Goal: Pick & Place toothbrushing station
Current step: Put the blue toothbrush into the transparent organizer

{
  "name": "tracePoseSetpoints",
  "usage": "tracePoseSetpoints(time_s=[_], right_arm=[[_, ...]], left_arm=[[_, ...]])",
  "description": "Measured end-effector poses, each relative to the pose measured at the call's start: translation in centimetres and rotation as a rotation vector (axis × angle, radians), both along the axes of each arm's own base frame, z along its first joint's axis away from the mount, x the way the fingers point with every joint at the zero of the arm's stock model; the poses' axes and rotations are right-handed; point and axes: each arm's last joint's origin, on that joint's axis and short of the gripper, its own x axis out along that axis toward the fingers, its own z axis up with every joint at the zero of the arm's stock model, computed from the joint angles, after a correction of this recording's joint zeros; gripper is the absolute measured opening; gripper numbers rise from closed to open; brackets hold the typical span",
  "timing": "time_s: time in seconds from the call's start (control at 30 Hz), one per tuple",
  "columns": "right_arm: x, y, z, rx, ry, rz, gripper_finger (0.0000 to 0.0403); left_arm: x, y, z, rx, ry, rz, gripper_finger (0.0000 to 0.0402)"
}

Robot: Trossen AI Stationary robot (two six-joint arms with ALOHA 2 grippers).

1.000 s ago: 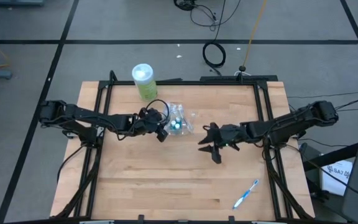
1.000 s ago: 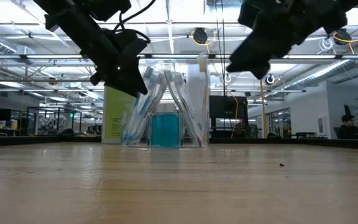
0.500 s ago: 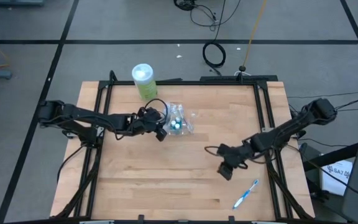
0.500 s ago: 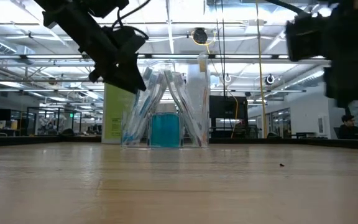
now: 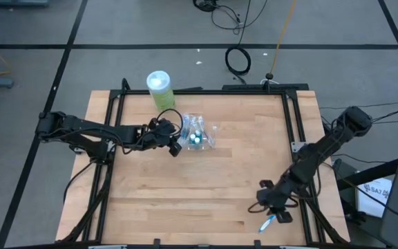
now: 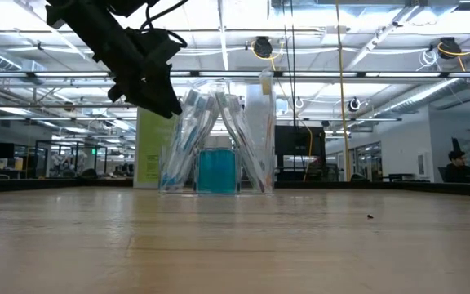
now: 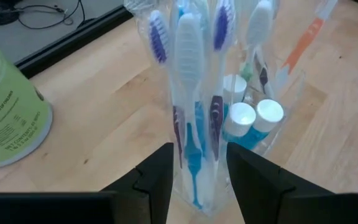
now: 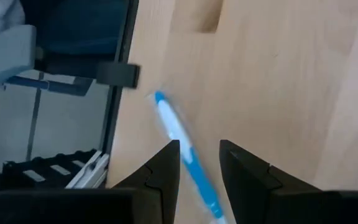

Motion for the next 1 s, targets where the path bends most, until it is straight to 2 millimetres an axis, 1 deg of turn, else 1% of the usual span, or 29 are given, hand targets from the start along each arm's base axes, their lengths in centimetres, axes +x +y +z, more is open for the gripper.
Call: tracePoseSetpoints(time_s=[0.1,0.2,0.37,0.53,0.67,0.8,0.9,1.0], right_arm=[[-0.7,0.7,-0.1,0.002,0.035,-0.024,0.0100],[-1.1,1.2,-0.3,-0.026,0.020,-0.065,0.0094],[-1.4,1.8,-1.1,-0.049,0.063,-0.089,0.0091],[-1.4,2.4,-1.4,-0.033,0.073,-0.101,0.0091],[-1.5,2.8,-1.8,-0.037,0.069,-0.082,0.0091],[-2.1,3.0,-2.5,-0.106,0.095,-0.070,0.0091],[-2.9,3.1,-2.8,-0.153,0.106,-0.020,0.0091],[-3.2,3.6,-2.9,-0.153,0.079,0.032,0.0091]], left_arm=[[0.0,0.0,0.0,-0.001,0.000,0.001,0.0157],[0.0,0.0,0.0,-0.002,-0.002,0.002,0.0157],[0.0,0.0,0.0,-0.006,-0.005,0.006,0.0157],[0.0,0.0,0.0,-0.026,-0.020,0.025,0.0157],[0.0,0.0,0.0,-0.040,-0.031,0.040,0.0157],[0.0,0.0,0.0,-0.042,-0.032,0.042,0.0157],[0.0,0.0,0.0,-0.050,-0.040,0.052,0.0157],[0.0,0.0,0.0,-0.048,-0.041,0.056,0.0157]])
